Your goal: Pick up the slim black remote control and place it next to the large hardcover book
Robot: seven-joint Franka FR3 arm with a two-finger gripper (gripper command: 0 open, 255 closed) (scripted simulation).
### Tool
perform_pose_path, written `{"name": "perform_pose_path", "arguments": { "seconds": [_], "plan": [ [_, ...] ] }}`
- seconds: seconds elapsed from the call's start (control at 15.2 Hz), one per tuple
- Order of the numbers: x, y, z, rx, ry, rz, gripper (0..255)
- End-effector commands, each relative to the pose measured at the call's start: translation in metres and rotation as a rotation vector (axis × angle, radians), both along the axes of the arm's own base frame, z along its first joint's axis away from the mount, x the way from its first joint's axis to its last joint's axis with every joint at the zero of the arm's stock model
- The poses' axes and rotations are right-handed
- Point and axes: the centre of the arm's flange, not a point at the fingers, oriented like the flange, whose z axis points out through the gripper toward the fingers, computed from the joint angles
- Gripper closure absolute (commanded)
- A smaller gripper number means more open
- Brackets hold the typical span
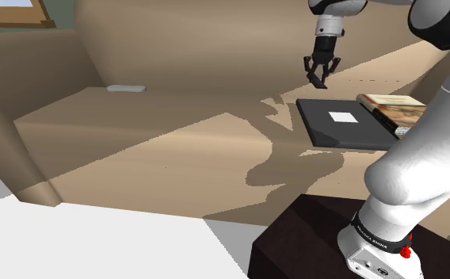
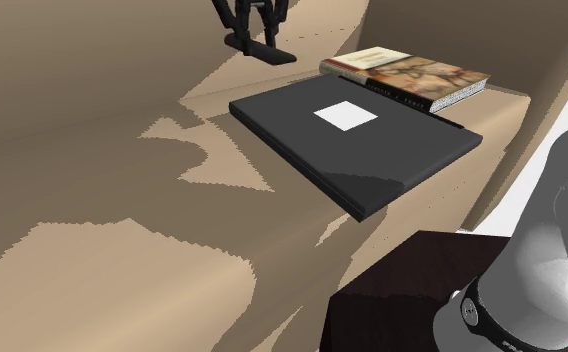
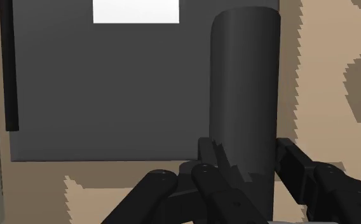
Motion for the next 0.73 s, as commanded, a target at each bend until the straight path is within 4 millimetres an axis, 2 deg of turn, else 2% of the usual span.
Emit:
{"name": "perform_pose_path", "arguments": {
  "seconds": [0.0, 0.66],
  "plan": [
    [-0.003, -0.025, 0.000, 0.000, 0.000, 0.002, 255],
    [-0.020, -0.156, 0.000, 0.000, 0.000, 0.002, 255]
  ]
}}
